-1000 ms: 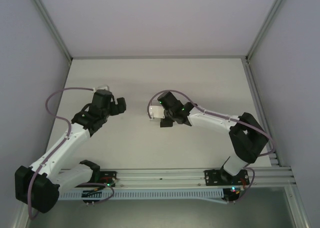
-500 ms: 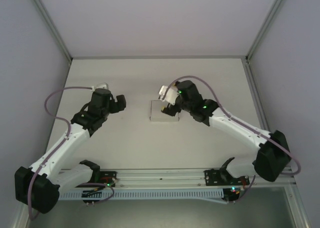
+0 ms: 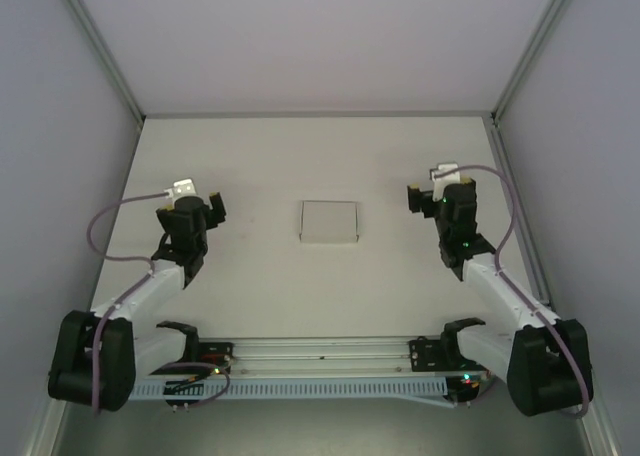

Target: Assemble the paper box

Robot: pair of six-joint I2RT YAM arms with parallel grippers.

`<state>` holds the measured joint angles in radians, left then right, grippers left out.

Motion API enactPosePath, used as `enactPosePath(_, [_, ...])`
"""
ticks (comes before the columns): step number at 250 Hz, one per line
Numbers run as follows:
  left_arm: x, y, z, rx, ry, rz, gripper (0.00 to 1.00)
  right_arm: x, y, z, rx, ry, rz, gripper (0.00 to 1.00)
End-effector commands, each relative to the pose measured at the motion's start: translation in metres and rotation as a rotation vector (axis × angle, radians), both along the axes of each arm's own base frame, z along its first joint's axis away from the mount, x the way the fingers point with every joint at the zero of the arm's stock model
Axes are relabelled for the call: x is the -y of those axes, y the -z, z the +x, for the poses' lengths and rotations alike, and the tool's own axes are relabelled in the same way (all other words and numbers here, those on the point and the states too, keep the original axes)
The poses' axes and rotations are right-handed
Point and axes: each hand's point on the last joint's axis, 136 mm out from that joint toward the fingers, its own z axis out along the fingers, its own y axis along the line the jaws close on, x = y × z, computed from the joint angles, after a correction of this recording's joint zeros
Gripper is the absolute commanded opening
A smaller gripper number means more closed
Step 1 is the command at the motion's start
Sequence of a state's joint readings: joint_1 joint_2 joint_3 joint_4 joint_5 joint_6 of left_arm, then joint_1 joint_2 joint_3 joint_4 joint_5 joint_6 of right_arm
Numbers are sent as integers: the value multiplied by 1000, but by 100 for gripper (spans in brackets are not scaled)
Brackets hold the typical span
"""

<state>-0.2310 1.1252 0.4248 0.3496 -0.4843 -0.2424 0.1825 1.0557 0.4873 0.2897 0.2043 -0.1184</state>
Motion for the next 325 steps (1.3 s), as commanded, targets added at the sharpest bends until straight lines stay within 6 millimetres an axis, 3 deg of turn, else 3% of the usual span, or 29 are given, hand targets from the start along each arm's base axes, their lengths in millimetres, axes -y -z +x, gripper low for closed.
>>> enactPosePath(1, [-11, -28, 10, 168, -8, 77, 100, 5, -11, 3, 132, 11, 120, 100])
enactPosePath(33, [-13, -14, 9, 184, 29, 104, 100, 12, 17, -1, 133, 4, 135, 100])
enactPosePath(65, [-12, 8, 10, 166, 55, 94, 100, 15, 30, -4, 195, 7, 160, 100])
enactPosePath(86, [-8, 8, 17, 170, 103, 100, 100, 17, 43, -1, 171, 17, 163, 100])
enactPosePath(118, [-4, 4, 18, 195, 147, 153, 100, 20, 40, 4, 214, 17, 143, 100])
enactPosePath(144, [-27, -7, 6, 305, 55, 144, 100, 20, 50, 9, 188, 3, 160, 100])
enactPosePath(149, [-34, 2, 0, 299, 29, 124, 100, 18, 53, 9, 183, -6, 160, 100])
enactPosePath(157, [-40, 1, -1, 333, 26, 108, 100, 17, 56, 11, 179, -17, 157, 100])
enactPosePath(177, [-35, 16, 6, 255, 73, 81, 100, 16, 70, 17, 165, -16, 155, 100])
enactPosePath(184, [-34, 12, 17, 255, 87, 83, 100, 19, 70, 23, 177, -2, 165, 100])
enactPosePath(204, [-12, 24, 33, 210, 185, 131, 100, 31, 83, 34, 42, 49, 195, 100])
enactPosePath(228, [-13, 27, 34, 192, 204, 113, 100, 41, 78, 36, 98, 89, 226, 100])
enactPosePath(325, [-13, 27, 34, 191, 205, 115, 100, 39, 80, 36, 74, 78, 208, 100])
